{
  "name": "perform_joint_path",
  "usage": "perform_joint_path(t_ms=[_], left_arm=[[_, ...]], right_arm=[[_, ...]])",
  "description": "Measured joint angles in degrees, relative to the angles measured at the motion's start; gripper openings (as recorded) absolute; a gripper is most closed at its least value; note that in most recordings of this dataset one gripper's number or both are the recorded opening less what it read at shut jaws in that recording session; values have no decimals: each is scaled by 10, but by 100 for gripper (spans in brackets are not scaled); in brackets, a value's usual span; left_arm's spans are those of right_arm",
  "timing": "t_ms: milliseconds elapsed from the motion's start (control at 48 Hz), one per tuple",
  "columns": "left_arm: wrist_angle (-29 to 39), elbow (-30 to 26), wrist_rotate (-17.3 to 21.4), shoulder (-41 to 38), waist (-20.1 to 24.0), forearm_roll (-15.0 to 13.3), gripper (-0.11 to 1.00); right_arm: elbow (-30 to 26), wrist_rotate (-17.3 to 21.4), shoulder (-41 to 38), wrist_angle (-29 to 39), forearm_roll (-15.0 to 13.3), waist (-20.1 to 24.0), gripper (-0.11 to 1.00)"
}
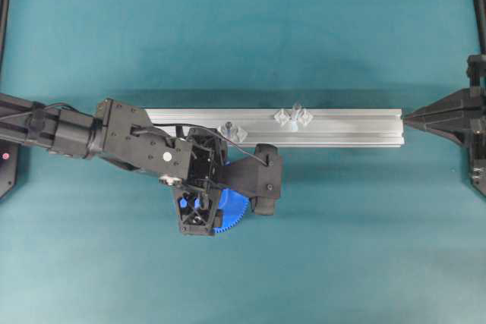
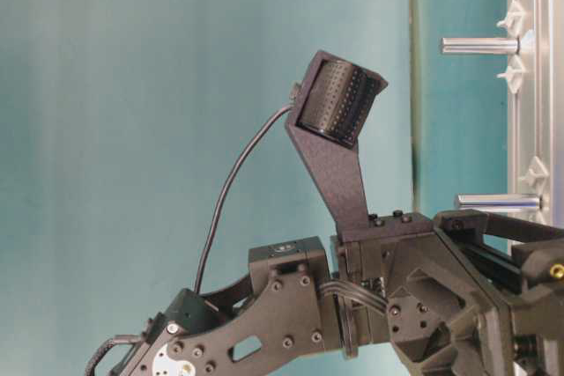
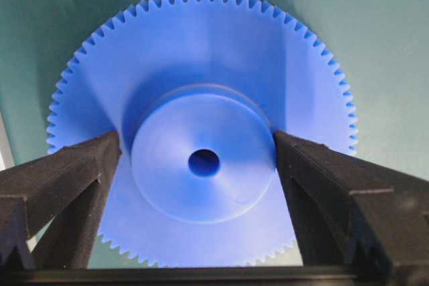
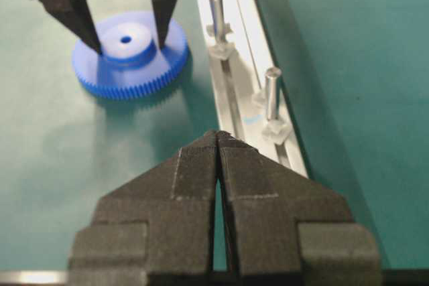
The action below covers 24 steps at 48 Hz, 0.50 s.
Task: Find the location of the shaft and insert the large gear.
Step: 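Close the left gripper on the gear hub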
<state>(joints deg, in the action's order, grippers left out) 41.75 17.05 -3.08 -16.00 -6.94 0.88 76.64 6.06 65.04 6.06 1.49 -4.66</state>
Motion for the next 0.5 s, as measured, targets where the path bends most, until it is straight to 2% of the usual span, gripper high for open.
perform_joint_path(t_ms=[125, 250, 500], left_arm=[[-3, 2, -4, 0, 0, 0, 83], [-3, 0, -5, -2, -3, 0, 72], [-4, 0, -6, -1, -4, 0, 72]], right_arm=[[0, 0, 0, 1, 0, 0, 0], [0, 0, 0, 0, 0, 0, 0], [0, 0, 0, 1, 0, 0, 0]])
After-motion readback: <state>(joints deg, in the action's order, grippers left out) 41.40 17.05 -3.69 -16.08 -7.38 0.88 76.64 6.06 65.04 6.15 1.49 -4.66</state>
